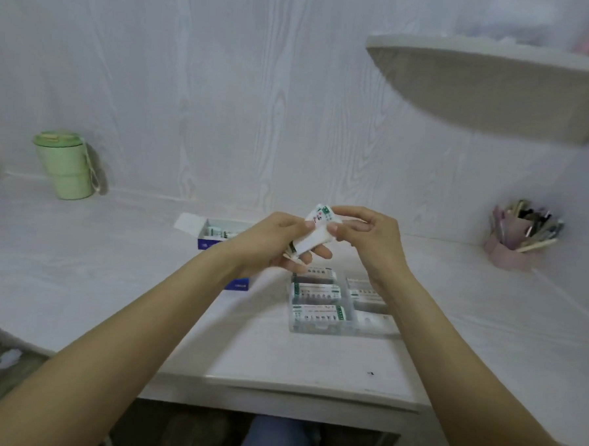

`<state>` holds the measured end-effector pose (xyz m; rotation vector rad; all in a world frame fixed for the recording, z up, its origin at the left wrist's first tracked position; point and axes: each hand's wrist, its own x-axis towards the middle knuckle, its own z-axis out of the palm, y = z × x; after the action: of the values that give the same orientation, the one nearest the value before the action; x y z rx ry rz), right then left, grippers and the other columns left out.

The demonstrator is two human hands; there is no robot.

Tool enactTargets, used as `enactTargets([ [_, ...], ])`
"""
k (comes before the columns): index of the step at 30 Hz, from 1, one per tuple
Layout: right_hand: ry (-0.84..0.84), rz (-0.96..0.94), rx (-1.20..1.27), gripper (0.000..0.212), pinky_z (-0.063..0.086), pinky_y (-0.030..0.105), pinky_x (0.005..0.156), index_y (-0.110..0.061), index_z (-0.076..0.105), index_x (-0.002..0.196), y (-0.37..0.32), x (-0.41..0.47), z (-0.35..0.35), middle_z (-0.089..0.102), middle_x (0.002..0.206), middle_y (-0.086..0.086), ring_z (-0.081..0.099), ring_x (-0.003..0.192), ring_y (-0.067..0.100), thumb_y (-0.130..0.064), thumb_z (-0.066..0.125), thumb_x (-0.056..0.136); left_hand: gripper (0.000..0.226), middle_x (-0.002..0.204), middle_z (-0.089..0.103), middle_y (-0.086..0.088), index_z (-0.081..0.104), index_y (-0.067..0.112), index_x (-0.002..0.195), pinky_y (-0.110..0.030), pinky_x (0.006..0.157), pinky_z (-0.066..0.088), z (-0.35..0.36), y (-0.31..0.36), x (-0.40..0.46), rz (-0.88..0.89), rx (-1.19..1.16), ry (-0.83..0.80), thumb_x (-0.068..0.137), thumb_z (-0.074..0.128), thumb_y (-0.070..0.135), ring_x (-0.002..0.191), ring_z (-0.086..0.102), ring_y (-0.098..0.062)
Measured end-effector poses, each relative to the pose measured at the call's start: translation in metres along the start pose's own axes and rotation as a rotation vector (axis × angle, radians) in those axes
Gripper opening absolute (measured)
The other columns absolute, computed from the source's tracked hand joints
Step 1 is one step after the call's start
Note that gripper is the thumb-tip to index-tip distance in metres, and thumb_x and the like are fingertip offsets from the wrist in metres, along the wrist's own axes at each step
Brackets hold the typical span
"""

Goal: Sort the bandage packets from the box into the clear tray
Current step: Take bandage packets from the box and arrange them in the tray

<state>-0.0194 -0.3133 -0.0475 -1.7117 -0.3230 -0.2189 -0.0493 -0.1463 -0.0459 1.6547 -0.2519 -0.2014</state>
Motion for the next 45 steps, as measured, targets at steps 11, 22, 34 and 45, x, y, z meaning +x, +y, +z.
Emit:
enactTargets([
  [11,0.026,0.179,0.107,0.005,0.044,0.013,0.050,-0.003,0.071,0.087,0.032,0.007,-0.063,0.068,0.063,0.001,0.065,0.054,0.008,-0.003,0.066,0.086,0.025,0.089,0.069,-0.009,0.063,0.005,0.098,-0.021,0.055,0.056,0.044,-0.009,0.031,0.017,-0.034,0.192,0.101,0.043,0.019,0.067,0.070,-0.012],
  [22,-0.069,0.259,-0.409,0.012,0.050,0.010,0.059,-0.007,0.071,0.086,0.073,0.034,-0.083,0.063,0.071,-0.002,0.062,0.067,0.009,0.001,0.074,0.077,0.026,0.094,0.073,-0.009,0.060,0.006,0.109,-0.020,0.055,0.054,0.041,-0.019,0.053,-0.016,-0.009,0.284,0.102,0.040,0.020,0.066,0.068,-0.012],
  [34,-0.237,0.095,-1.138,0.022,0.041,0.029,0.074,-0.022,0.074,0.080,0.085,0.042,-0.057,0.071,0.086,0.000,0.060,0.090,0.021,-0.003,0.062,0.079,0.026,0.092,0.073,-0.007,0.060,0.006,0.111,-0.021,0.055,0.053,0.042,-0.021,0.064,-0.012,-0.001,0.229,0.102,0.041,0.021,0.065,0.068,-0.011],
  [45,-0.159,0.114,-0.757,0.012,0.048,0.026,0.076,-0.012,0.075,0.095,0.071,0.046,-0.064,0.072,0.092,0.001,0.064,0.084,0.015,-0.013,0.067,0.086,0.016,0.087,0.074,-0.006,0.064,0.011,0.105,-0.018,0.054,0.052,0.039,-0.019,0.068,-0.020,-0.004,0.275,0.096,0.053,0.019,0.062,0.068,-0.009],
])
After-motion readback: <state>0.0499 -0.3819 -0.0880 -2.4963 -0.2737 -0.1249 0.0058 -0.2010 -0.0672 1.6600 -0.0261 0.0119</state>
